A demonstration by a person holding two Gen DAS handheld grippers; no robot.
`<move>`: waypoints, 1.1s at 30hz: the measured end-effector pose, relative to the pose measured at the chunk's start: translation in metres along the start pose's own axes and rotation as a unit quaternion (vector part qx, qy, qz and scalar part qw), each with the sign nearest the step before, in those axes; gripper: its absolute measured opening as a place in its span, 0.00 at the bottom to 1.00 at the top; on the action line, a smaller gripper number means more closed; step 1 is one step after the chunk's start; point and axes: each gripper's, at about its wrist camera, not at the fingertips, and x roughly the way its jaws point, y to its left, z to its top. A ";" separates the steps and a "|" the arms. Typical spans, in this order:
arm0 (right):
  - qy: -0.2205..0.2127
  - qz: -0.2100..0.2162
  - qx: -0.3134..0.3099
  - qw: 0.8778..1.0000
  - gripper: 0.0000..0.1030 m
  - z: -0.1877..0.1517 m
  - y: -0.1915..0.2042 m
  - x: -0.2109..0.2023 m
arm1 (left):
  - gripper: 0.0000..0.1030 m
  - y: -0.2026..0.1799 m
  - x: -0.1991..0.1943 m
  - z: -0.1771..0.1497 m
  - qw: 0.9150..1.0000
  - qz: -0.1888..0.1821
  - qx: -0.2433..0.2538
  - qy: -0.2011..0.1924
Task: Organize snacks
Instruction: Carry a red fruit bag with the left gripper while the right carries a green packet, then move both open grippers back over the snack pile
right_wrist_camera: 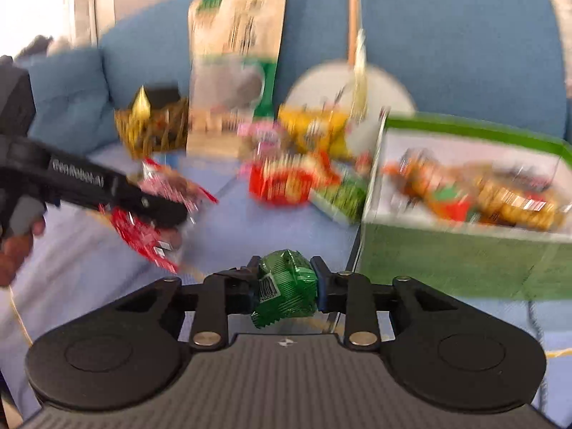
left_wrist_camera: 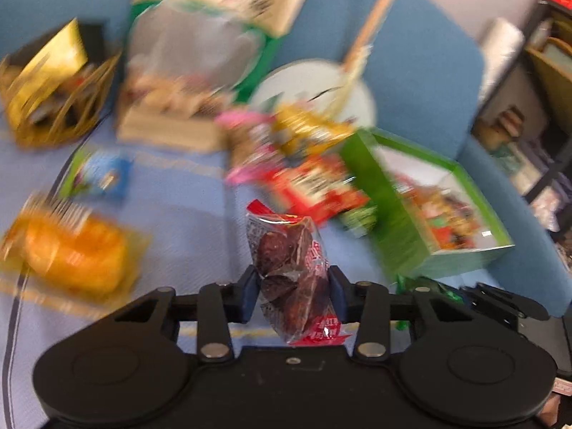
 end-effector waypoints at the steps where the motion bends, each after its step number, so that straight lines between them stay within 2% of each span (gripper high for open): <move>1: -0.020 -0.008 0.000 1.000 0.49 0.006 -0.003 -0.007 | 0.54 -0.009 -0.002 0.006 1.000 -0.010 0.007 -0.007; 4: -0.069 -0.043 -0.007 0.997 0.49 0.023 -0.016 -0.023 | 0.54 -0.038 -0.002 0.029 0.998 -0.043 0.029 -0.026; 10: -0.115 -0.139 -0.003 0.983 0.50 0.044 -0.064 -0.026 | 0.55 -0.097 0.025 0.064 0.993 -0.096 0.056 -0.046; 16: -0.132 -0.237 0.013 0.962 0.50 0.048 -0.121 -0.018 | 0.55 -0.134 0.064 0.078 0.990 -0.118 0.067 -0.045; 20: -0.119 -0.267 0.044 0.955 0.51 0.038 -0.149 -0.008 | 0.56 -0.149 0.093 0.080 0.989 -0.129 0.066 -0.035; 21: -0.111 -0.272 0.047 0.955 0.52 0.034 -0.155 -0.006 | 0.59 -0.152 0.100 0.080 0.989 -0.130 0.068 -0.034; 22: -0.101 -0.274 0.051 0.955 0.57 0.031 -0.159 -0.002 | 0.61 -0.154 0.107 0.079 0.989 -0.129 0.070 -0.032; 23: -0.084 -0.274 0.054 0.957 0.69 0.030 -0.163 0.002 | 0.71 -0.155 0.113 0.078 0.989 -0.127 0.071 -0.029; 24: -0.070 -0.275 0.060 0.957 0.81 0.027 -0.166 0.006 | 1.00 -0.155 0.118 0.076 0.990 -0.122 0.072 -0.027; 25: -0.064 -0.278 0.064 0.956 0.98 0.025 -0.167 0.007 | 1.00 -0.156 0.121 0.074 0.991 -0.106 0.075 -0.027; 26: -0.064 -0.280 0.062 0.956 1.00 0.025 -0.166 0.007 | 1.00 -0.156 0.120 0.071 0.993 -0.088 0.077 -0.032; 28: -0.073 -0.280 0.047 0.956 1.00 0.028 -0.160 0.003 | 1.00 -0.153 0.114 0.066 0.994 -0.061 0.082 -0.049; 33: -0.107 -0.254 0.040 0.960 1.00 0.037 -0.138 -0.012 | 1.00 -0.135 0.089 0.065 0.994 -0.054 0.074 -0.060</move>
